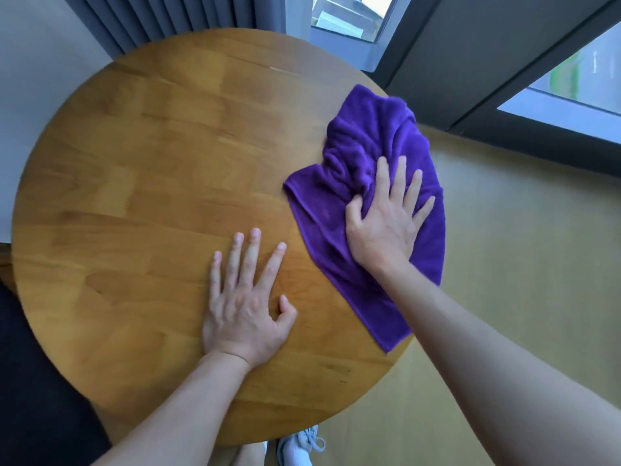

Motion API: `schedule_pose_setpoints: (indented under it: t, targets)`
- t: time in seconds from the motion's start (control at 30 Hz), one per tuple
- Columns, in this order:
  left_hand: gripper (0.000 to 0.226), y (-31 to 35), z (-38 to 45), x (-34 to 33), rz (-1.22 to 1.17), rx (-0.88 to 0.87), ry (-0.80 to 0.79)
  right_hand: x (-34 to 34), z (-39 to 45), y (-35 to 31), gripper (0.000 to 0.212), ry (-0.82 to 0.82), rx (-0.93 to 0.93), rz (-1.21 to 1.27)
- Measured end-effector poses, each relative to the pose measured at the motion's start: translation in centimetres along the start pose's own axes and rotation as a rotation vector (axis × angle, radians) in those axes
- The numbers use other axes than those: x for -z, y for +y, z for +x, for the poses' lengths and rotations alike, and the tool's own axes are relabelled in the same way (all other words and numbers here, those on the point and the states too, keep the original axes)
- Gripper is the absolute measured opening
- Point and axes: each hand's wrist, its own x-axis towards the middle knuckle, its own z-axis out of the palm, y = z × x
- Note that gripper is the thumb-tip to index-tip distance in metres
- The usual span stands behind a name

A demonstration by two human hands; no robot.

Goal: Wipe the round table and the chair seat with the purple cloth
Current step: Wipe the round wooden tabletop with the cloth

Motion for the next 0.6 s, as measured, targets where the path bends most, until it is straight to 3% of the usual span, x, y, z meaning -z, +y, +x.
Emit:
schedule_pose_setpoints:
  t: [0.23,0.6]
  targets:
    - [0.075,-0.1,0.3,-0.4,-0.006,-0.017,0.042,-1.0,-7.1,1.8,0.083,-0.044,0.110,-0.107]
    - [0.084,0.2,0.2,0.3,0.012,-0.013,-0.001,0.5,6.0,-1.1,0.085,-0.050,0.023,-0.069]
